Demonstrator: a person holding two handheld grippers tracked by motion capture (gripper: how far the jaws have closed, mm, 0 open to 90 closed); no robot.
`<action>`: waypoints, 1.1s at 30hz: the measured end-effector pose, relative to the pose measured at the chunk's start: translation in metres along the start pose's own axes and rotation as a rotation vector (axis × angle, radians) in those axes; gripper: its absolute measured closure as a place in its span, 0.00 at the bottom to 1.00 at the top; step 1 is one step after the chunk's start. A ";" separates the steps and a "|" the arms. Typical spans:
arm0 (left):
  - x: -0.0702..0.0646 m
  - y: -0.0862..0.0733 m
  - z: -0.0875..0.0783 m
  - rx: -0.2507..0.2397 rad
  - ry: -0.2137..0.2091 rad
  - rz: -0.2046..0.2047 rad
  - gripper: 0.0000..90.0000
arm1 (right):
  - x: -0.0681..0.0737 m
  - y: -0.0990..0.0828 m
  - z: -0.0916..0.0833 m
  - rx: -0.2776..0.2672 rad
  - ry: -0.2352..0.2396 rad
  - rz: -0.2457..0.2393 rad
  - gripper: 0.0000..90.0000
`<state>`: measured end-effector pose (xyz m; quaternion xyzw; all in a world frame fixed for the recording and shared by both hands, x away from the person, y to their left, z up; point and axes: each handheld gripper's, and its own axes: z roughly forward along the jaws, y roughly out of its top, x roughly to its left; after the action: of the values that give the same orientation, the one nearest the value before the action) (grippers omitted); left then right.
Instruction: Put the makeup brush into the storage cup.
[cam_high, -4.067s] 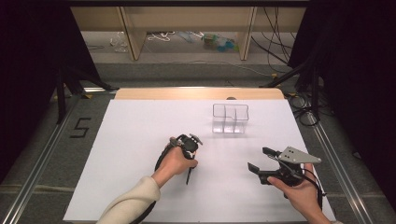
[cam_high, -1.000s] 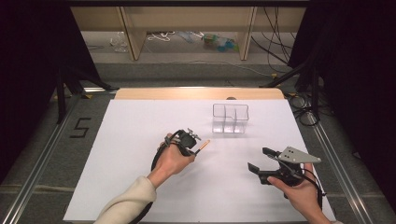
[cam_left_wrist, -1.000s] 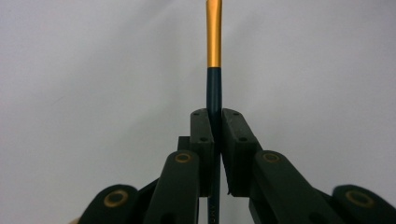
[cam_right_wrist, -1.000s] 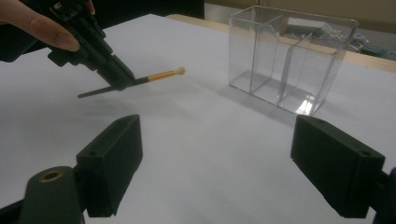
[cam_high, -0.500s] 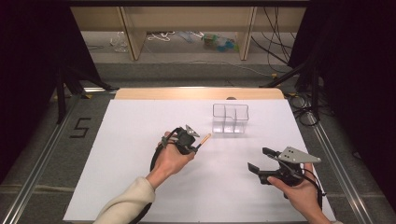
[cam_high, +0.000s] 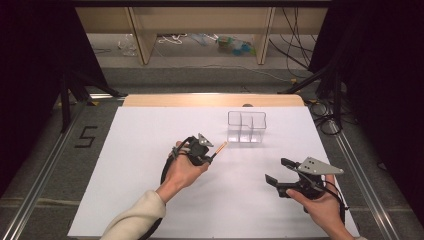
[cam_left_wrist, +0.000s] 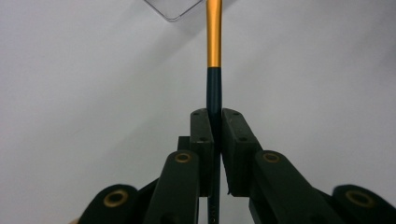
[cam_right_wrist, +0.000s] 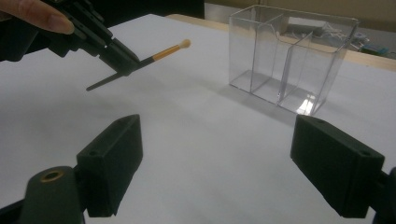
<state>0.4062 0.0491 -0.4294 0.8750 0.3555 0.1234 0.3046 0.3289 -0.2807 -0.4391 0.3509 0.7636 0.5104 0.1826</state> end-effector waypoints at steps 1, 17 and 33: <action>0.000 0.000 0.000 -0.005 -0.006 -0.006 0.93 | 0.000 0.000 0.000 0.000 -0.001 0.000 0.20; -0.002 -0.001 -0.004 -0.060 0.011 -0.001 0.93 | -0.001 -0.001 0.004 -0.018 0.006 -0.009 0.20; -0.004 -0.006 -0.010 -0.132 0.015 0.014 0.93 | 0.000 -0.001 0.003 -0.006 0.015 0.010 0.20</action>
<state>0.3961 0.0543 -0.4254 0.8545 0.3429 0.1553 0.3579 0.3308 -0.2789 -0.4415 0.3505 0.7616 0.5161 0.1752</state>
